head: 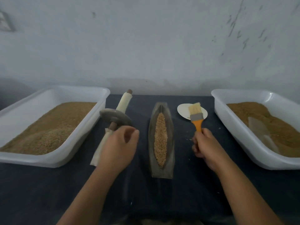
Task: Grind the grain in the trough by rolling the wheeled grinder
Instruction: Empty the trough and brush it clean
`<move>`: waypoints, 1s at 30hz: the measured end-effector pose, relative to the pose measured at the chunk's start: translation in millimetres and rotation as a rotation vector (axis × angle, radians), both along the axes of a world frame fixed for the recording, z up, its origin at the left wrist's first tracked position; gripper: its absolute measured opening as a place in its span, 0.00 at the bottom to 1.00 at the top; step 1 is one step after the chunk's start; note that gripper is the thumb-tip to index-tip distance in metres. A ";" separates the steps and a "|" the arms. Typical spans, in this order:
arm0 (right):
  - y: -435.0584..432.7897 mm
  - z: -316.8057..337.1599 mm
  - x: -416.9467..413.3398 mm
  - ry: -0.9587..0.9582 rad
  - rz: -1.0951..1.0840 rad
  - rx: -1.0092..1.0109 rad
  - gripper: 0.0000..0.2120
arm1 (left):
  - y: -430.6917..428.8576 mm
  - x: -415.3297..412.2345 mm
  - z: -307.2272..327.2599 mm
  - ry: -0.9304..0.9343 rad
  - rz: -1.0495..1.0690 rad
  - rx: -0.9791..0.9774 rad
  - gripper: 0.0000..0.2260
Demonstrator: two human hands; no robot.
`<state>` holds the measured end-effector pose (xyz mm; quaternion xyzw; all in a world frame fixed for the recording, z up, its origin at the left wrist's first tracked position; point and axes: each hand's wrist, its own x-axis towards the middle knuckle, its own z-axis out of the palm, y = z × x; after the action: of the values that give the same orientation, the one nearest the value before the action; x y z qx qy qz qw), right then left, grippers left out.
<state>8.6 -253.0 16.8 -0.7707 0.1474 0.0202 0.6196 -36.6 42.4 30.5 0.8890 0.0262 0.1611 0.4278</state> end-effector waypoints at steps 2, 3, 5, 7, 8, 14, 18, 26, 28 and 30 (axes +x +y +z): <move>23.2 5.1 1.3 0.033 0.041 0.061 0.10 | -29.5 17.8 5.0 0.366 -0.250 -0.450 0.21; 33.6 6.2 0.5 0.039 0.074 0.026 0.14 | -38.9 26.7 5.8 0.473 -0.300 -0.589 0.24; 50.1 7.1 -2.2 0.005 0.127 -0.086 0.18 | -50.4 40.1 4.1 0.529 -0.286 -0.783 0.23; 59.8 7.0 -3.0 -0.042 0.147 -0.172 0.18 | -54.1 47.8 -0.7 0.535 -0.265 -0.931 0.22; 62.2 7.3 -2.7 -0.057 0.154 -0.194 0.16 | -55.7 50.5 -2.3 0.544 -0.263 -0.998 0.22; 57.0 10.2 -3.7 -0.103 0.168 -0.132 0.08 | -65.7 54.5 -12.9 0.577 -0.262 -1.049 0.25; 47.9 17.1 -4.2 -0.085 0.141 -0.103 0.08 | -69.8 50.5 -11.5 0.614 -0.321 -1.135 0.34; 55.8 24.7 -13.7 -0.152 0.206 -0.148 0.11 | -76.2 39.2 -8.0 0.605 -0.391 -1.487 0.28; 55.5 24.8 -20.2 -0.182 0.191 -0.126 0.09 | -74.1 35.0 -10.7 0.620 -0.358 -1.494 0.28; 48.7 27.2 -26.6 -0.199 0.129 -0.066 0.14 | -70.0 29.5 -11.2 0.604 -0.352 -1.517 0.29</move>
<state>-18.0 -204.3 43.9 -0.7966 0.0357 -0.0216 0.6030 -7.1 -27.6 19.4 0.3559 0.1019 -0.2148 0.9038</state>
